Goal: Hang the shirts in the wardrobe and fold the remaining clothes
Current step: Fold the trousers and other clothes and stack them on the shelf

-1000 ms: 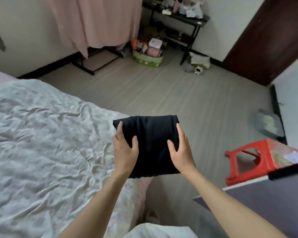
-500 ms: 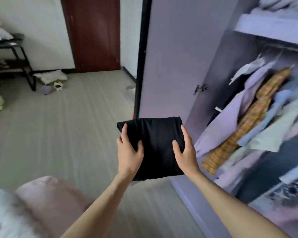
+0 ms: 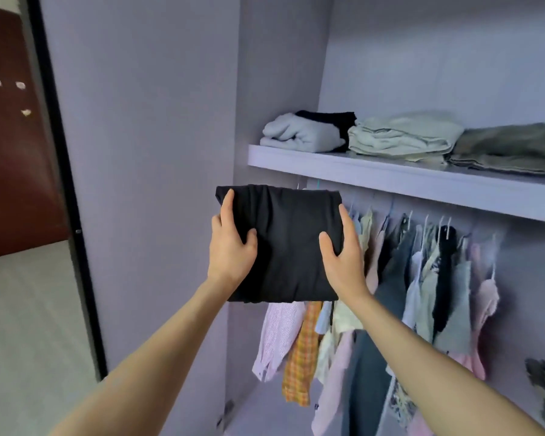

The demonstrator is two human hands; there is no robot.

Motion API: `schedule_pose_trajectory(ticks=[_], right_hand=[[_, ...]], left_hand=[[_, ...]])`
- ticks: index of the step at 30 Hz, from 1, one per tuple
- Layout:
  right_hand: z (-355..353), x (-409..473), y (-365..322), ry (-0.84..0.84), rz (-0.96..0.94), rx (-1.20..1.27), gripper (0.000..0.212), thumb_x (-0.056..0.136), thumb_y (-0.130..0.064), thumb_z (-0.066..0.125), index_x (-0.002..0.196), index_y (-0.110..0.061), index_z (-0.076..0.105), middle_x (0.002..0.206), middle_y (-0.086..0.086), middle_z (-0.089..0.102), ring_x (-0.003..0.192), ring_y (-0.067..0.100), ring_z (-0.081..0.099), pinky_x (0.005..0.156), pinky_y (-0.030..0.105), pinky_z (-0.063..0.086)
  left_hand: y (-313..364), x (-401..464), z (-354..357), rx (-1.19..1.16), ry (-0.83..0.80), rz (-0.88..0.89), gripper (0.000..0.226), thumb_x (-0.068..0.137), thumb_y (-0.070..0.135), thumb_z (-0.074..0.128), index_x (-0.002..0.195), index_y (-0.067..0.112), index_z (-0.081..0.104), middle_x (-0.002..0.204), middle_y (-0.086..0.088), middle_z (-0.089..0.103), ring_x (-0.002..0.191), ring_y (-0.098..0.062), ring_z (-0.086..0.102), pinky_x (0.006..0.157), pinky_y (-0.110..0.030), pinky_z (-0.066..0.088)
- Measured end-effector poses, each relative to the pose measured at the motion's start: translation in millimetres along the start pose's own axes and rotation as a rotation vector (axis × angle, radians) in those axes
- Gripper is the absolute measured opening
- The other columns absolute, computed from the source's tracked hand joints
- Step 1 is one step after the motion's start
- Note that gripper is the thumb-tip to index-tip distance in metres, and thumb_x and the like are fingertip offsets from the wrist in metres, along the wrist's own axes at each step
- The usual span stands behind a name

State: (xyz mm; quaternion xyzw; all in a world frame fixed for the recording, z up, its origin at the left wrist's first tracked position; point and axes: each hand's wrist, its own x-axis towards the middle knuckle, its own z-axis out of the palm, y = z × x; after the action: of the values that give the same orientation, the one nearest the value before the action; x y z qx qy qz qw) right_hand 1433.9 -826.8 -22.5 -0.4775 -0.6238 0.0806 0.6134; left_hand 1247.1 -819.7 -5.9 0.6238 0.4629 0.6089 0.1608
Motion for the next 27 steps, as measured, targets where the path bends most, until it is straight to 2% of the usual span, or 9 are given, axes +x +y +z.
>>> schedule_pose_trajectory(ticks=[3, 6, 9, 11, 15, 22, 25, 27], right_hand=[[-12, 55, -20, 0.088, -0.064, -0.023, 0.057, 0.096, -0.022, 0.048, 0.146, -0.028, 0.023, 0.133, -0.022, 0.030, 0.112, -0.028, 0.023, 0.088, -0.011, 0.014], [-16, 103, -41, 0.140, -0.118, -0.034, 0.057, 0.096, -0.022, 0.047, 0.146, -0.028, 0.022, 0.129, -0.027, 0.029, 0.111, -0.030, 0.024, 0.087, -0.011, 0.015], [-15, 146, -56, 0.172, -0.155, -0.035, 0.057, 0.096, -0.022, 0.047, 0.147, -0.027, 0.022, 0.134, -0.023, 0.027, 0.125, -0.012, 0.021, 0.100, 0.003, 0.017], [-12, 175, -61, 0.207, -0.175, -0.047, 0.056, 0.096, -0.023, 0.048, 0.146, -0.028, 0.023, 0.132, -0.022, 0.029, 0.125, -0.006, 0.023, 0.104, 0.015, 0.019], [-8, 226, -59, 0.249, -0.194, -0.060, 0.055, 0.096, -0.026, 0.048, 0.145, -0.031, 0.024, 0.125, -0.021, 0.033, 0.118, -0.004, 0.029, 0.101, 0.020, 0.024], [-14, 326, -42, 0.291, -0.227, -0.122, 0.055, 0.096, -0.029, 0.047, 0.145, -0.035, 0.023, 0.120, -0.014, 0.037, 0.111, -0.001, 0.034, 0.096, 0.020, 0.027], [-19, 384, -27, 0.285, -0.263, -0.195, 0.056, 0.096, -0.030, 0.047, 0.145, -0.035, 0.022, 0.132, -0.003, 0.043, 0.119, 0.011, 0.041, 0.096, 0.023, 0.031], [-22, 422, -20, 0.278, -0.270, -0.256, 0.056, 0.096, -0.032, 0.047, 0.145, -0.035, 0.022, 0.137, 0.002, 0.043, 0.123, 0.019, 0.042, 0.098, 0.030, 0.034]], left_hand=[[30, 60, 11, -0.042, -0.002, 0.103, 0.073, 0.088, 0.010, 0.053, 0.147, 0.031, 0.014, 0.132, -0.004, 0.039, 0.086, 0.006, 0.032, 0.082, -0.015, 0.029], [52, 114, 16, -0.093, -0.013, 0.181, 0.073, 0.089, 0.009, 0.053, 0.147, 0.030, 0.014, 0.136, -0.003, 0.037, 0.093, 0.006, 0.031, 0.084, -0.011, 0.026], [64, 161, 19, -0.126, -0.032, 0.242, 0.073, 0.089, 0.009, 0.053, 0.147, 0.030, 0.014, 0.140, -0.001, 0.035, 0.101, 0.004, 0.031, 0.089, -0.012, 0.025], [68, 195, 23, -0.155, -0.049, 0.283, 0.073, 0.089, 0.009, 0.054, 0.147, 0.030, 0.014, 0.140, -0.001, 0.036, 0.109, -0.002, 0.035, 0.093, -0.017, 0.026], [73, 253, 39, -0.177, -0.059, 0.337, 0.071, 0.089, 0.010, 0.056, 0.146, 0.030, 0.018, 0.142, 0.001, 0.037, 0.124, -0.016, 0.041, 0.096, -0.022, 0.028], [83, 350, 94, -0.233, -0.035, 0.400, 0.071, 0.088, 0.009, 0.058, 0.145, 0.028, 0.020, 0.139, -0.003, 0.042, 0.125, -0.022, 0.043, 0.098, -0.025, 0.030], [81, 398, 131, -0.286, -0.024, 0.402, 0.070, 0.089, 0.008, 0.057, 0.145, 0.028, 0.020, 0.139, -0.002, 0.042, 0.124, -0.021, 0.044, 0.098, -0.025, 0.033], [82, 430, 154, -0.310, -0.021, 0.377, 0.070, 0.090, 0.009, 0.056, 0.145, 0.029, 0.019, 0.139, -0.003, 0.043, 0.124, -0.022, 0.044, 0.100, -0.030, 0.035]])
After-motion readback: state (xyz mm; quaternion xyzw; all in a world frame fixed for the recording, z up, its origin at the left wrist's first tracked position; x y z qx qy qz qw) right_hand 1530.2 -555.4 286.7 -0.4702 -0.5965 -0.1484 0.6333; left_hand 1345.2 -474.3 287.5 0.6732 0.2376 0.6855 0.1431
